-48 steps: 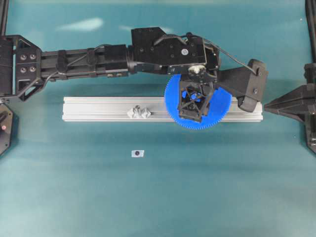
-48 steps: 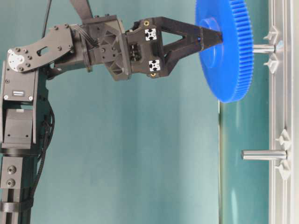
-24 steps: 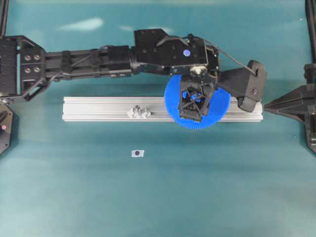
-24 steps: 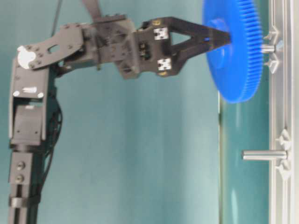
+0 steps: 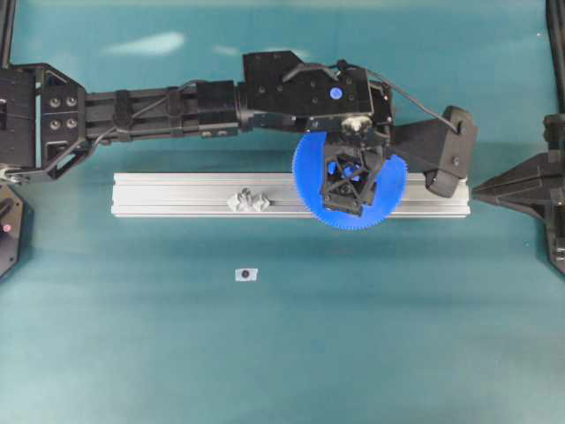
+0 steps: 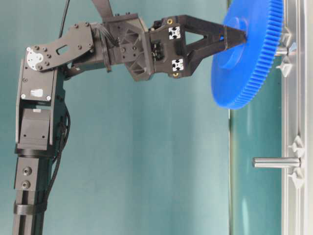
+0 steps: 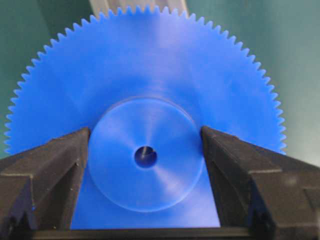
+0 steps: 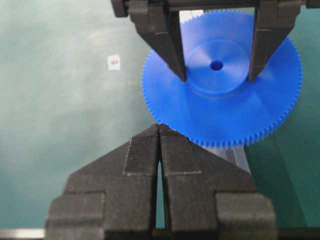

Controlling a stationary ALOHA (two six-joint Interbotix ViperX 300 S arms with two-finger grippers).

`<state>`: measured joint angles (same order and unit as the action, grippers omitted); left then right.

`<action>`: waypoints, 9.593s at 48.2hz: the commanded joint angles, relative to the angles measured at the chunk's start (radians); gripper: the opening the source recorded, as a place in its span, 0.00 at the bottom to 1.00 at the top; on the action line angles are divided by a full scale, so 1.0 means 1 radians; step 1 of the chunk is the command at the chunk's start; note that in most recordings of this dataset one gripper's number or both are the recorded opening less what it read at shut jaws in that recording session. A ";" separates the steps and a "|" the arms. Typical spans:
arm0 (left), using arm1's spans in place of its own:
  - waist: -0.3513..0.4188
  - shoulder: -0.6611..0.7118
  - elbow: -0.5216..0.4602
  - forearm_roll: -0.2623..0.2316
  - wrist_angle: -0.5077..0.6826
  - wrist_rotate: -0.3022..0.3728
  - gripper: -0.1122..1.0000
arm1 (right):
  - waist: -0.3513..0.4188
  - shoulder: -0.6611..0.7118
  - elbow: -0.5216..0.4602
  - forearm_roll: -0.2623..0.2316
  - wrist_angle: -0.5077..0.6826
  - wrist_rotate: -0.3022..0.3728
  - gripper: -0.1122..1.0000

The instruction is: Insert the large gear onto the shaft.

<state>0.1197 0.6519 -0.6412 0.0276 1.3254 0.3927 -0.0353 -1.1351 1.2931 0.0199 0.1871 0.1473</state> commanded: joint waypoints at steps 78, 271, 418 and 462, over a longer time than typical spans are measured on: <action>0.035 -0.035 -0.014 0.005 0.009 -0.100 0.79 | -0.002 0.008 -0.011 -0.002 -0.005 0.008 0.12; -0.051 -0.357 0.388 0.000 -0.397 -0.353 0.87 | -0.006 -0.014 -0.011 -0.002 0.028 0.011 0.12; -0.052 -0.322 0.345 -0.002 -0.356 -0.354 0.87 | -0.012 -0.026 0.009 0.002 0.048 0.011 0.12; -0.052 -0.311 0.298 0.000 -0.321 -0.344 0.87 | -0.012 -0.064 0.025 0.002 0.048 0.011 0.12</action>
<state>0.0706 0.3590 -0.3175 0.0276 1.0078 0.0460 -0.0476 -1.2057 1.3269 0.0215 0.2393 0.1488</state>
